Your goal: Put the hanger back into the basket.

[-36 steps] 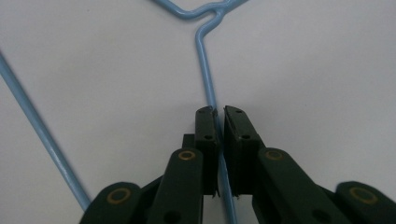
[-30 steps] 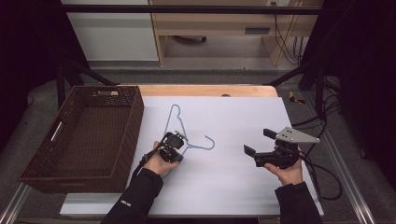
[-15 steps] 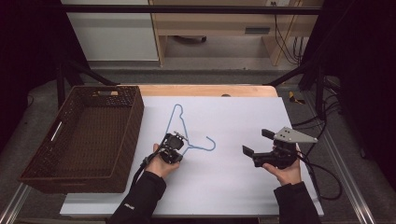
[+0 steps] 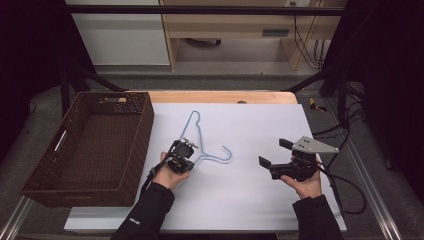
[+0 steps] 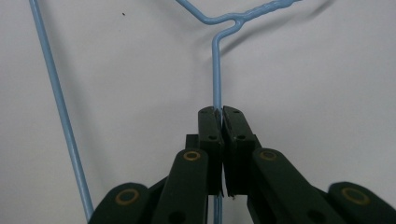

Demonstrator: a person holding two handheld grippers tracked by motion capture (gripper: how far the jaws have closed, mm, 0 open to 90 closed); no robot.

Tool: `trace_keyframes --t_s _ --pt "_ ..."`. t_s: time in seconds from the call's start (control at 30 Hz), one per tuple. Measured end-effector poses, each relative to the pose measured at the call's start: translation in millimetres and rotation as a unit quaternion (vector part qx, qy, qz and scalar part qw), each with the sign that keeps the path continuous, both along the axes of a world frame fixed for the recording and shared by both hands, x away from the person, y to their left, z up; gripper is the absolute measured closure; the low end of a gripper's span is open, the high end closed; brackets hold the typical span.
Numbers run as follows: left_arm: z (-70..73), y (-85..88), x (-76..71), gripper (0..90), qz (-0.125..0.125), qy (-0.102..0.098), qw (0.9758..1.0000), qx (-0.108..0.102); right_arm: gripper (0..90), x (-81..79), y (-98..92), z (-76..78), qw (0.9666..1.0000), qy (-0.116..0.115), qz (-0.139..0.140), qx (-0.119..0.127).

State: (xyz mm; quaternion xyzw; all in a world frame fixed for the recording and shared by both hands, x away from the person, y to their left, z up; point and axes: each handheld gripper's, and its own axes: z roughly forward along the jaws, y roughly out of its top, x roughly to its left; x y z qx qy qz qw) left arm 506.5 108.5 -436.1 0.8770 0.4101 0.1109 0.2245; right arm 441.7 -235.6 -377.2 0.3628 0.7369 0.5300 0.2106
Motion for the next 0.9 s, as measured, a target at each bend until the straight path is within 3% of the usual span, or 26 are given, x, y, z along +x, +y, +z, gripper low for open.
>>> trace_keyframes --t_s 0.37,0.67,0.9 --pt "8.5 8.5 -5.6 87.1 -0.005 -0.021 0.9995 -0.022 4.3 0.8 21.1 -6.0 0.9997 0.01 0.023 -0.007" --pt "15.8 13.7 -9.4 87.1 0.002 -0.042 0.998 -0.046 4.8 4.5 49.2 -12.8 0.998 0.02 0.054 -0.024" --pt "22.1 20.2 -12.3 87.2 0.006 -0.056 0.9966 -0.061 5.3 5.7 64.7 -12.5 0.9974 0.018 0.065 -0.025"
